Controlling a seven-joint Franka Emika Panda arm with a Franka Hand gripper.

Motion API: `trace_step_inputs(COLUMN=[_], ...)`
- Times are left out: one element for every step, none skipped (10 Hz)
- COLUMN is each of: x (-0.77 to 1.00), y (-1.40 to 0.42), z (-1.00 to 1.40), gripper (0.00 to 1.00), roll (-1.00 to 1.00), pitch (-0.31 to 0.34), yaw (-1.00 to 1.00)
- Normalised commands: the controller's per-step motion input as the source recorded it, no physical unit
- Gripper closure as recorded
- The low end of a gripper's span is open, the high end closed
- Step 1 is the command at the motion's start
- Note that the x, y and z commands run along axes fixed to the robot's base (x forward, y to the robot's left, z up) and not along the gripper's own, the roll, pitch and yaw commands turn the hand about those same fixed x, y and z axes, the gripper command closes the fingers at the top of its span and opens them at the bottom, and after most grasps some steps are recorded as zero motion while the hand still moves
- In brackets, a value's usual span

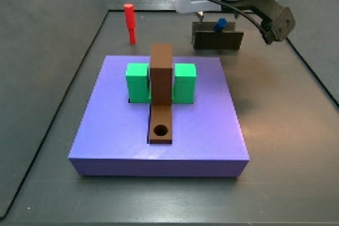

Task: Pick up the blue object. Move up. Place the blue object on the fixture. Regrasp the blue object. Move to above the board. Insert the blue object.
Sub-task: Regrasp the blue object.

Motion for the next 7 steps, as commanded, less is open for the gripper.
trace_step_inputs(x=[0.27,0.15,0.07,0.03,0.00,0.00,0.01], y=[-0.12,-0.19,-0.09,0.00,0.00,-0.01,-0.06], z=[-0.18,-0.22,-0.22,-0.19,0.00,0.03,-0.03], gripper=[0.00,0.00,0.00,0.00,0.00,0.00,0.00], roll=[0.05,0.10,0.18,0.24,0.57,0.78,0.55], pitch=[0.000,-0.003,0.000,0.000,0.000,-0.109,-0.054], yaw=[0.19,0.13,0.13,0.09,0.19,0.29,0.19])
